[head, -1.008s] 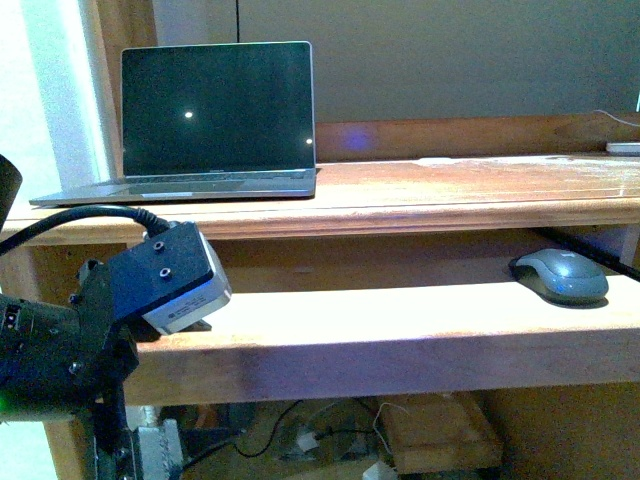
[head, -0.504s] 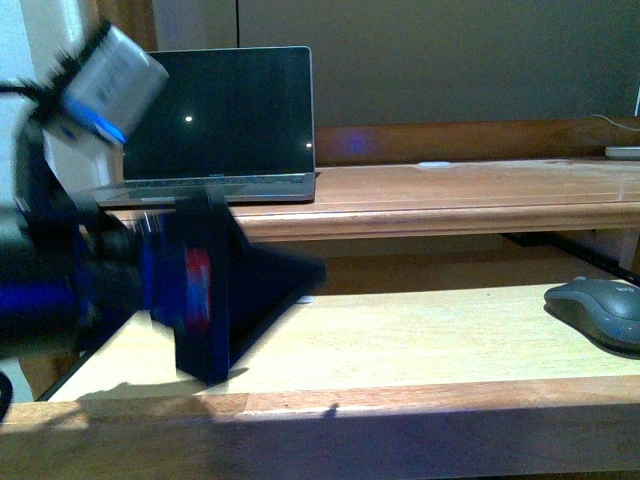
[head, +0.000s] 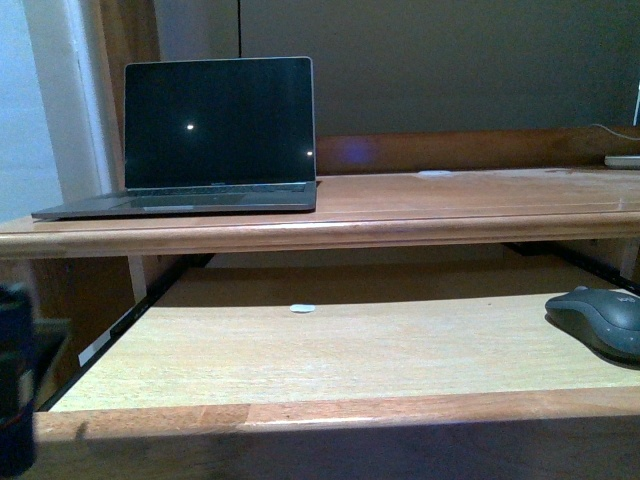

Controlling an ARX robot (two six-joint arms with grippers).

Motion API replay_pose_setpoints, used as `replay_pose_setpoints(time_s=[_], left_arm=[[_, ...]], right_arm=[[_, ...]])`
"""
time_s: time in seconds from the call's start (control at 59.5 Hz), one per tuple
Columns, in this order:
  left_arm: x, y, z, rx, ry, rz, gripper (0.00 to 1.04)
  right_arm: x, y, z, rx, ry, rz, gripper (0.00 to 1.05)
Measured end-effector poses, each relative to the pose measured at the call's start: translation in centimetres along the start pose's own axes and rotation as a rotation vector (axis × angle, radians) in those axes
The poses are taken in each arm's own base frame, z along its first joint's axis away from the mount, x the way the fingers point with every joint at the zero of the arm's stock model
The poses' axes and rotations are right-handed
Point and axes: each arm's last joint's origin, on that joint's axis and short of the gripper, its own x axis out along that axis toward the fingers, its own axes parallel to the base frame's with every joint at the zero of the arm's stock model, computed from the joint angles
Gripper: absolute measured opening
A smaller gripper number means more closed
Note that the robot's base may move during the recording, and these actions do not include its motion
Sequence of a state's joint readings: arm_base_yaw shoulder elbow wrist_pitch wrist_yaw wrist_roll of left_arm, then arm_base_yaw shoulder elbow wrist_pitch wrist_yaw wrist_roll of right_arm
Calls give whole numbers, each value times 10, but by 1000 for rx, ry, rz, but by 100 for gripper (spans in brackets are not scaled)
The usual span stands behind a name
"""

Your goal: Place mouse

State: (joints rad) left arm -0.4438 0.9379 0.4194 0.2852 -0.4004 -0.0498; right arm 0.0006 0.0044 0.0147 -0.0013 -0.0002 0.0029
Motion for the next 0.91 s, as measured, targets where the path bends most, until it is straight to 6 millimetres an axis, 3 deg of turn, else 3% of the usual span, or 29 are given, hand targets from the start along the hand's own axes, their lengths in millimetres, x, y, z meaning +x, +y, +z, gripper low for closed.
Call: replay_pose_setpoints(time_s=[0.269, 0.42, 0.588, 0.823, 0.907], left_arm=[[-53, 14, -36, 59, 43, 127, 97], [-69, 22, -53, 85, 37, 155, 96], [-73, 37, -76, -55, -196, 16, 69], [-74, 51, -79, -59, -216, 20, 32], [-74, 56, -79, -59, -217, 28, 10]], right_arm=[[0, 0, 0, 0, 0, 0, 97], [0, 0, 0, 0, 0, 0, 97], [0, 0, 0, 0, 0, 0, 97], [0, 0, 0, 0, 0, 0, 97], [1, 1, -2, 14, 98, 80, 97]])
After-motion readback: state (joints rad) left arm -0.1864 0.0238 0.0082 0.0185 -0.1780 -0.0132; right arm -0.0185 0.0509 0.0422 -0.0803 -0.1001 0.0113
